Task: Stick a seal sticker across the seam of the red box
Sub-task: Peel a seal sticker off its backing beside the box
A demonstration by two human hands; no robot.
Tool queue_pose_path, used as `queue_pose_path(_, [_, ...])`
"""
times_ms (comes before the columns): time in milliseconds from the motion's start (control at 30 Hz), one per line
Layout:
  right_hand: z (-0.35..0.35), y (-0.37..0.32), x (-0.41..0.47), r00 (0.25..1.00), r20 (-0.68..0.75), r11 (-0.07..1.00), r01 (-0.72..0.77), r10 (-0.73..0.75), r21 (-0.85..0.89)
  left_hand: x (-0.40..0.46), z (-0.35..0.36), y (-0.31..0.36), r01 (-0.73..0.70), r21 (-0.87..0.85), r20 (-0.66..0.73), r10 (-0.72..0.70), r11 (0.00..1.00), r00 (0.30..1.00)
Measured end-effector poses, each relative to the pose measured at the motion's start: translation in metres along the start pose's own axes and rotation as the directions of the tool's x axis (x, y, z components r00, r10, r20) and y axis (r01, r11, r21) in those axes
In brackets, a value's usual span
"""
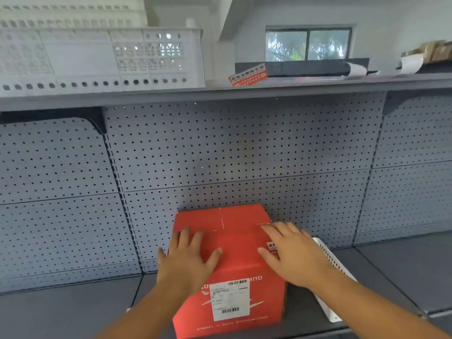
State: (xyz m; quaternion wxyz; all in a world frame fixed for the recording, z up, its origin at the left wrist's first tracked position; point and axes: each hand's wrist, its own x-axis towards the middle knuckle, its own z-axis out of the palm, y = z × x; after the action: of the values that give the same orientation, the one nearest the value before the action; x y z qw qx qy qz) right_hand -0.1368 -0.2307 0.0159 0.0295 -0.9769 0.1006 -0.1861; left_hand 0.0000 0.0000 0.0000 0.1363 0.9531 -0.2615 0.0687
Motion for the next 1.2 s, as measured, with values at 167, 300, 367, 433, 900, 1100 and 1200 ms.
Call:
queue_pose_path(167, [0.010, 0.014, -0.002, 0.997, 0.009, 0.996, 0.075, -0.076, 0.047, 0.004, 0.013, -0.004, -0.006, -0.008, -0.015, 0.006, 1.000, 1.000])
queue_pose_path(300, [0.014, 0.023, -0.002, 0.995, 0.021, 0.992, 0.096, -0.098, 0.084, 0.000, 0.024, -0.006, -0.056, 0.057, -0.067, 0.060, 0.997, 0.996])
queue_pose_path(367, [0.017, 0.026, -0.002, 0.994, 0.016, 0.990, 0.104, -0.106, 0.099, -0.003, 0.027, -0.007, -0.056, 0.049, -0.092, 0.060, 0.997, 0.994])
queue_pose_path(433, [0.021, 0.030, -0.002, 0.993, 0.020, 0.988, 0.111, -0.114, 0.103, -0.004, 0.029, -0.007, -0.061, 0.055, -0.101, 0.066, 0.997, 0.993])
queue_pose_path(900, [0.024, 0.040, 0.002, 0.982, -0.055, 0.981, 0.183, -0.180, 0.067, -0.006, 0.035, -0.008, -0.059, 0.076, -0.149, 0.070, 0.995, 0.986])
queue_pose_path(1100, [0.026, 0.041, 0.001, 0.979, -0.102, 0.974, 0.189, -0.177, 0.122, -0.006, 0.036, -0.007, -0.055, 0.082, -0.161, 0.068, 0.995, 0.985])
queue_pose_path(1200, [0.027, 0.041, 0.001, 0.987, -0.112, 0.969, 0.135, -0.114, 0.206, -0.005, 0.036, -0.007, -0.057, 0.086, -0.164, 0.070, 0.995, 0.984])
